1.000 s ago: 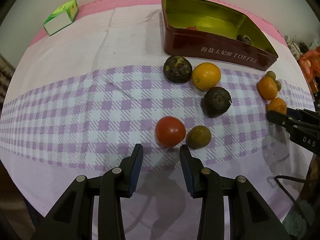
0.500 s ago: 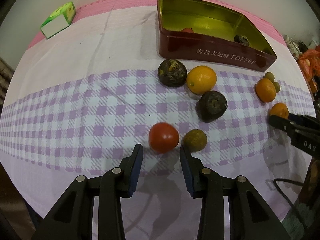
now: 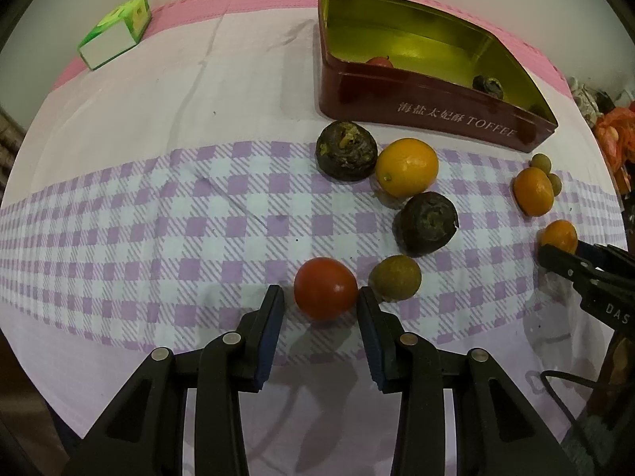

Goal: Organize fruits
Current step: 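Grasp the mandarin orange with the right gripper while the left grasps a red tomato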

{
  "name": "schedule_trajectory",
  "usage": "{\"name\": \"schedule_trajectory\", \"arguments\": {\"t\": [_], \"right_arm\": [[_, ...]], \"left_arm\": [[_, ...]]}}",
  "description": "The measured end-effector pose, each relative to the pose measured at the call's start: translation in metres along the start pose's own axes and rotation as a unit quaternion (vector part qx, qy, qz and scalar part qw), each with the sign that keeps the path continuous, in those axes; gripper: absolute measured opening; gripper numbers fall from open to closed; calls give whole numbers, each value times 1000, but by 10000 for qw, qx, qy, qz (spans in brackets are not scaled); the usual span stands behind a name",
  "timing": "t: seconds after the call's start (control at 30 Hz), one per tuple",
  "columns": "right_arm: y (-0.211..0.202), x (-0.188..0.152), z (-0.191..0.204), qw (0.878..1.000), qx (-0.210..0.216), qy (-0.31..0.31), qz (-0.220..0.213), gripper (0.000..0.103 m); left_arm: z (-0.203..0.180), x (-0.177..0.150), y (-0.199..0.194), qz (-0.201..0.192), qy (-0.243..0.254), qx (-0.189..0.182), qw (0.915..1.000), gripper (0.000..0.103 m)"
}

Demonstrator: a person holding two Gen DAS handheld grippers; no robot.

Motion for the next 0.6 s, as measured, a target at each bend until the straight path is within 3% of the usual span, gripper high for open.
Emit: {"name": "schedule_trajectory", "arguments": {"t": [0.6], "right_arm": [[0, 0, 0, 10000, -6, 4, 6, 39]], "left_arm": [[-1, 2, 1, -57, 23, -68, 10000, 34]]}}
Point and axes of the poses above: each gripper's, at about its wrist camera, not at the fingertips, and y roughly the way its jaws point, z to its left, x to its top, the point moved 5 cm from there along y, roughly the way its jaws point, and after that the axes turned 11 degrees about x, right-handed, at the moved point
